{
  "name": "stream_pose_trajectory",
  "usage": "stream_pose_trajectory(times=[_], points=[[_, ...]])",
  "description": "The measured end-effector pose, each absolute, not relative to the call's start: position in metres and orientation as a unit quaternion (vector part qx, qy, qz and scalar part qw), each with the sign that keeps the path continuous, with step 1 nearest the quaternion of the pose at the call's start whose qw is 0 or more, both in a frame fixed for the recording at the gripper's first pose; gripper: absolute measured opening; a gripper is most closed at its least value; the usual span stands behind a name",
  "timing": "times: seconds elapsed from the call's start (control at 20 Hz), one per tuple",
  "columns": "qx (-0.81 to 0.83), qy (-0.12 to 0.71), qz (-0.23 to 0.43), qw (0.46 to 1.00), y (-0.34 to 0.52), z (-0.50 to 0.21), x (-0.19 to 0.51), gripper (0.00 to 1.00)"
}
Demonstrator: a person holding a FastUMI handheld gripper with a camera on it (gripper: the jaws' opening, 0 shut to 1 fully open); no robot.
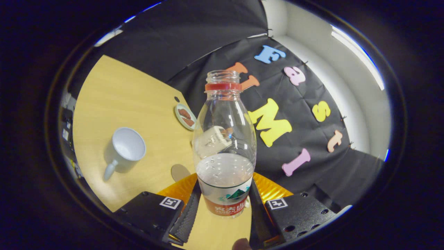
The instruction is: Take the bottle from table, then pour the juice into the cup, finally place the bottle on the coaster
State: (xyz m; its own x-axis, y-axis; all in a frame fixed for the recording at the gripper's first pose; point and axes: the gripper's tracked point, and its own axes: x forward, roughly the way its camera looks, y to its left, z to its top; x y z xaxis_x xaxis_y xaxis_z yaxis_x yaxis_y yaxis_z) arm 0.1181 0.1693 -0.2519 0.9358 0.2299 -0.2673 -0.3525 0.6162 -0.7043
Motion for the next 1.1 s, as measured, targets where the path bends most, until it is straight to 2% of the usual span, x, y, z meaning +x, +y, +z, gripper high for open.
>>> stream_pose_trajectory(times=[0.25,0.5,0.75,1.1], points=[[-0.270,0.060,0.167,0.946,0.166,-0.226,0.113,0.76],[-0.146,0.042,0.184,0.971,0.157,-0.197,0.113,0.75],[-0.104,0.016,0.163,0.981,0.133,-0.182,0.119,0.75],[-0.055,0.023,0.180,0.982,0.145,-0.172,0.169,0.75]])
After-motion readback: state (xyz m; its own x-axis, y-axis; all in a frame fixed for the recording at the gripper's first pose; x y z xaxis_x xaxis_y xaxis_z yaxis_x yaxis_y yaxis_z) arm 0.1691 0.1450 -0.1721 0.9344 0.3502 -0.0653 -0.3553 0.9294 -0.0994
